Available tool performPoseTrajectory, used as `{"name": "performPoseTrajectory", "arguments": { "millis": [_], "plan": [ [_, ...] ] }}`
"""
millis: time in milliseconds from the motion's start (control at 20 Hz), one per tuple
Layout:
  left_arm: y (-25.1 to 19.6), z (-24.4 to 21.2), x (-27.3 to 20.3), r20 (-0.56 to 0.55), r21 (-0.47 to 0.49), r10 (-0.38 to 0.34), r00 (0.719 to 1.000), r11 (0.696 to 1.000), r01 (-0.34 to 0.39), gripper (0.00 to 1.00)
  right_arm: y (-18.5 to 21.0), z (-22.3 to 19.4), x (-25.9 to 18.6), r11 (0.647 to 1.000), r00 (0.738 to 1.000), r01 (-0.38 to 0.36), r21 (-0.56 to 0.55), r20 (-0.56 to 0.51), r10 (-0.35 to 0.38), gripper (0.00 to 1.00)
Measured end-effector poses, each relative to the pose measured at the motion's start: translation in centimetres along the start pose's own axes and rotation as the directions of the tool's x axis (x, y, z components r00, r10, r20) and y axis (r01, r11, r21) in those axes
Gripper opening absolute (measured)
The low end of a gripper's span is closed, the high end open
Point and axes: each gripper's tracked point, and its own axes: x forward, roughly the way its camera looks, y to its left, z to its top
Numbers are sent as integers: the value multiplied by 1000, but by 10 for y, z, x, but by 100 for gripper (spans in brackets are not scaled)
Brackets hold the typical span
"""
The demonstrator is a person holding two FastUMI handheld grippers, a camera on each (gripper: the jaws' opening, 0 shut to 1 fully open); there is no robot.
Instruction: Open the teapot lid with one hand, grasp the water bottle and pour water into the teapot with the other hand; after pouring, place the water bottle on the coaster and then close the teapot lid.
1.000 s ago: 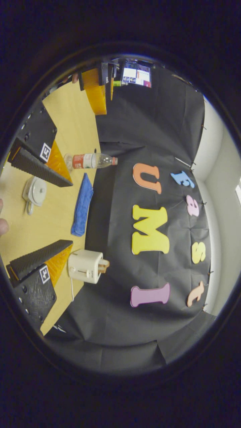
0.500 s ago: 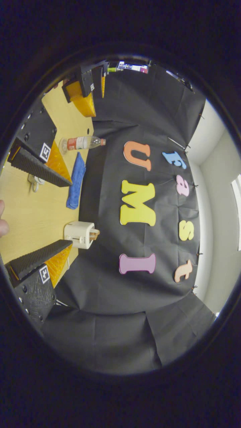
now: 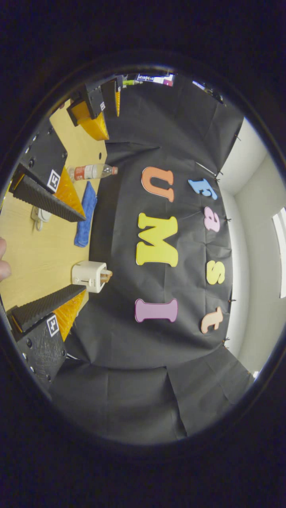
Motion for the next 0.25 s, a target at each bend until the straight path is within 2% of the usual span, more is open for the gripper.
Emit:
{"name": "performPoseTrajectory", "arguments": {
  "millis": [150,250],
  "plan": [
    [-8,-5,2,-12,7,-28,1000,1000,28,98,1,-2,3,1000,1000,-10,4,0,10,97],
    [-4,-9,4,-25,10,-19,1000,1000,19,98,7,-6,4,999,999,-36,11,-11,36,96]
  ]
}}
